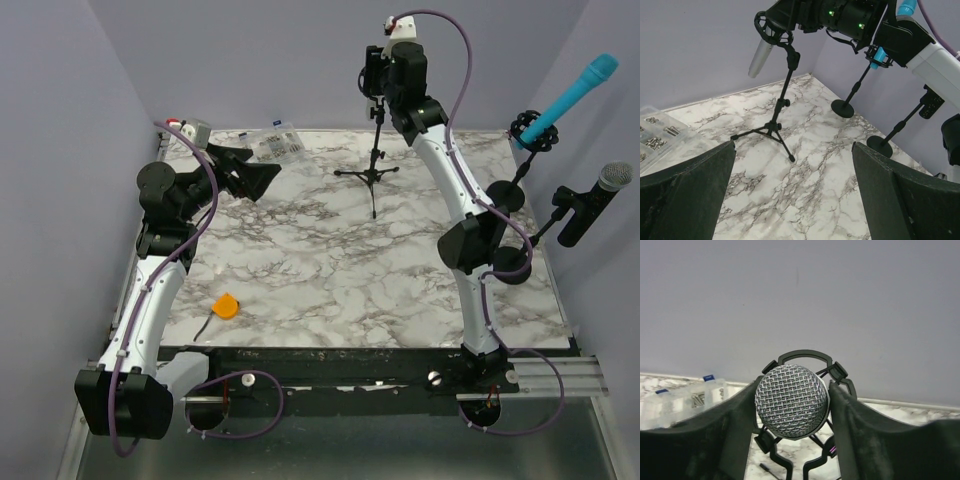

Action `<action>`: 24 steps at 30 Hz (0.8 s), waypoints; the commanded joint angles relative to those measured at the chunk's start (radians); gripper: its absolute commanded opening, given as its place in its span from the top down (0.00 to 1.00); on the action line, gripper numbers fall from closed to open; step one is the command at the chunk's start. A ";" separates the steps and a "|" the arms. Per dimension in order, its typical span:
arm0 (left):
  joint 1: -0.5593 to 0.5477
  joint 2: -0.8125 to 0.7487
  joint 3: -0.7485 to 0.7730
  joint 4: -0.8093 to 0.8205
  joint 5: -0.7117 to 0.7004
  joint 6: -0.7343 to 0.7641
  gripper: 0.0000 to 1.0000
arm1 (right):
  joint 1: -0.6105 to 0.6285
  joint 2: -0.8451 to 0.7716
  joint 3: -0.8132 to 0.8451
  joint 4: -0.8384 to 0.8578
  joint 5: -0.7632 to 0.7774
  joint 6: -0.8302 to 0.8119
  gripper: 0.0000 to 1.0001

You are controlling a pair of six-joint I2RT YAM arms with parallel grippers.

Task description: Remove the microphone from the stand

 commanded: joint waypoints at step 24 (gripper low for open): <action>-0.005 -0.005 0.010 0.010 0.025 -0.007 0.02 | 0.006 -0.087 0.057 -0.013 -0.013 0.009 0.99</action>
